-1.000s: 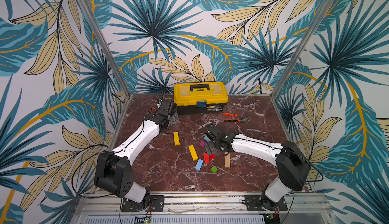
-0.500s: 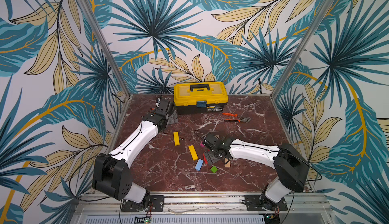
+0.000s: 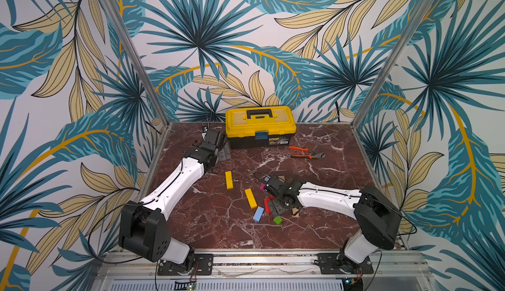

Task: Assemble the letter v with building blocks
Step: Pick up the building block from the center of the board.

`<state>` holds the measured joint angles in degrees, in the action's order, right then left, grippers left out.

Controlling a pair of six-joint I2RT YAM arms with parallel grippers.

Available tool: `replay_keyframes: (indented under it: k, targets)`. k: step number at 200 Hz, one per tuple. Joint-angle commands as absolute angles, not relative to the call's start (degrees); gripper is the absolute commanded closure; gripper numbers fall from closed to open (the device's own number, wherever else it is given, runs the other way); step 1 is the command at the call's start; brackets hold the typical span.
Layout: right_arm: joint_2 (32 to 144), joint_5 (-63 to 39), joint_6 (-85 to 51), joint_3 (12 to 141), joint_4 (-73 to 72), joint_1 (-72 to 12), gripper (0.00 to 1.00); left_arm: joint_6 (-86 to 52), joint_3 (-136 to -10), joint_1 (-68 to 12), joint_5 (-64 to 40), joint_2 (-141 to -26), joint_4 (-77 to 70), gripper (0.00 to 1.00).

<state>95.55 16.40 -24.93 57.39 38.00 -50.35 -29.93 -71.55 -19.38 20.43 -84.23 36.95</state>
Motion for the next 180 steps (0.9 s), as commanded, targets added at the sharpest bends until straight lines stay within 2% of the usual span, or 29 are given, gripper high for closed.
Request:
replay_keyframes:
  k: [1, 104, 180]
  targets:
    - [98.0, 16.1, -25.8, 57.6, 39.1, -50.6, 0.01, -29.3, -72.5, -19.0, 20.5, -83.4, 37.1, 0.01]
    - [102.3, 15.3, -25.2, 61.7, 37.9, -50.6, 0.04, -29.1, -72.0, -18.8, 20.5, -83.4, 37.1, 0.01]
    - [103.7, 11.8, -24.7, 62.1, 35.4, -49.9, 0.17, -29.0, -71.9, -18.8, 20.0, -83.3, 37.1, 0.00]
